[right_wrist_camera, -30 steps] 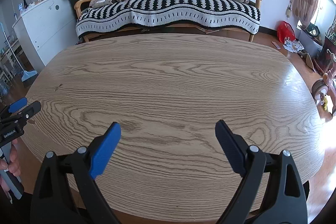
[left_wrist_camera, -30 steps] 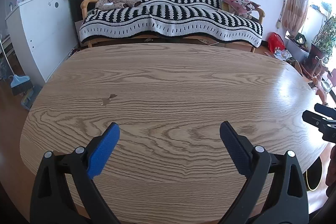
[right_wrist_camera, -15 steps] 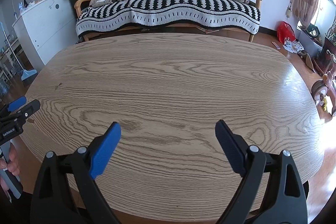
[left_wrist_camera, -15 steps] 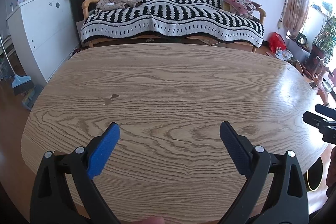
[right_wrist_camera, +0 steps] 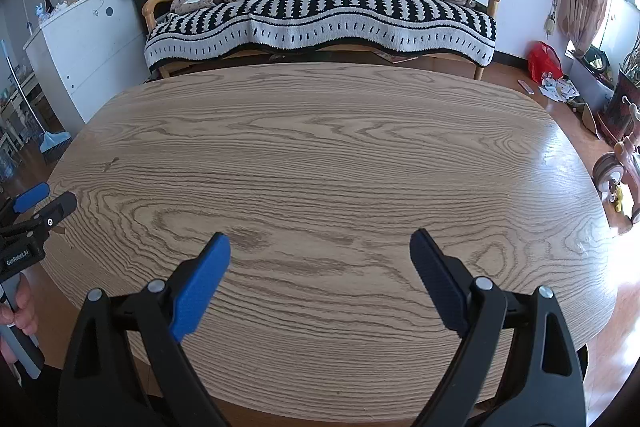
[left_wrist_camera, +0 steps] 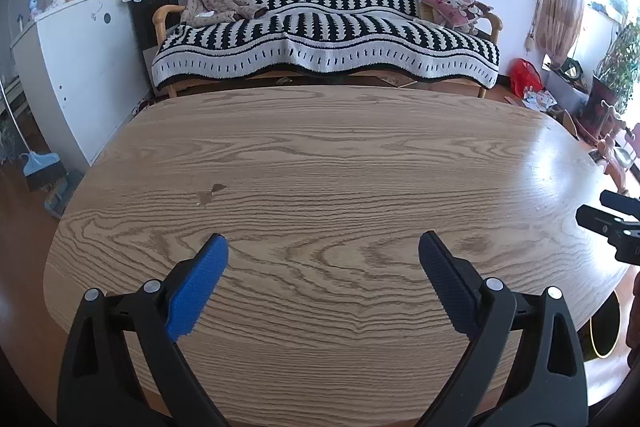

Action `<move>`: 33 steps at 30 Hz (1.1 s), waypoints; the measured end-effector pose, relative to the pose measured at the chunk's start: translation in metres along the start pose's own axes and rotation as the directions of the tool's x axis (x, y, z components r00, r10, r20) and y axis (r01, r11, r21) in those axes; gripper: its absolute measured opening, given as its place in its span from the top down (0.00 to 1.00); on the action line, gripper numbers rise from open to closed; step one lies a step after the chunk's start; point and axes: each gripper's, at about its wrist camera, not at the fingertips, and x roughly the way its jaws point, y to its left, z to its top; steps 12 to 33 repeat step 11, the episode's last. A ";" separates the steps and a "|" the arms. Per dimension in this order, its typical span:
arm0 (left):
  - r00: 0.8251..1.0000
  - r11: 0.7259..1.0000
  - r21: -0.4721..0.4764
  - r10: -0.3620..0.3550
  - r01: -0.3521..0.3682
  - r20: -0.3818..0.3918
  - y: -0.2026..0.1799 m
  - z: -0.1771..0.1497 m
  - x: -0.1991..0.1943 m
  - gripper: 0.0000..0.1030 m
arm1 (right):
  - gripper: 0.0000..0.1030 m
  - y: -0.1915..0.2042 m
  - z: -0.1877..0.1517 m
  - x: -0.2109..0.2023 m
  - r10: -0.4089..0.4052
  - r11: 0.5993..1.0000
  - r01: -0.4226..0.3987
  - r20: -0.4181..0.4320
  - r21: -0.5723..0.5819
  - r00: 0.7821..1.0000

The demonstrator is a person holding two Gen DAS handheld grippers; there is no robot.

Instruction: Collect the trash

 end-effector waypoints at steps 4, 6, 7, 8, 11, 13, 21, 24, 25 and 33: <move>1.000 1.000 -0.001 0.004 -0.004 -0.001 0.000 0.001 0.002 0.09 | 0.14 0.000 -0.001 0.001 -0.001 1.000 0.001 -0.001 -0.001 1.000; 1.000 1.000 -0.004 0.014 -0.014 -0.007 0.000 0.002 0.003 0.09 | 0.14 0.000 -0.001 0.001 -0.002 1.000 0.002 -0.001 -0.001 1.000; 1.000 1.000 -0.008 0.014 -0.015 -0.010 0.001 0.002 0.004 0.09 | 0.14 0.000 -0.001 0.001 -0.002 1.000 0.002 -0.003 0.000 1.000; 1.000 1.000 -0.012 0.013 -0.013 -0.012 0.002 0.002 0.004 0.09 | 0.14 0.000 -0.001 0.001 -0.001 1.000 0.001 -0.004 0.001 1.000; 1.000 1.000 -0.017 0.006 -0.007 -0.017 0.004 0.001 0.004 0.09 | 0.14 -0.001 -0.002 0.002 -0.002 1.000 0.002 -0.004 0.000 1.000; 1.000 1.000 -0.017 0.006 -0.007 -0.017 0.004 0.001 0.004 0.09 | 0.14 -0.001 -0.002 0.002 -0.002 1.000 0.002 -0.004 0.000 1.000; 1.000 1.000 -0.017 0.006 -0.007 -0.017 0.004 0.001 0.004 0.09 | 0.14 -0.001 -0.002 0.002 -0.002 1.000 0.002 -0.004 0.000 1.000; 1.000 1.000 -0.017 0.006 -0.007 -0.017 0.004 0.001 0.004 0.09 | 0.14 -0.001 -0.002 0.002 -0.002 1.000 0.002 -0.004 0.000 1.000; 1.000 1.000 -0.017 0.006 -0.007 -0.017 0.004 0.001 0.004 0.09 | 0.14 -0.001 -0.002 0.002 -0.002 1.000 0.002 -0.004 0.000 1.000; 1.000 1.000 -0.017 0.006 -0.007 -0.017 0.004 0.001 0.004 0.09 | 0.14 -0.001 -0.002 0.002 -0.002 1.000 0.002 -0.004 0.000 1.000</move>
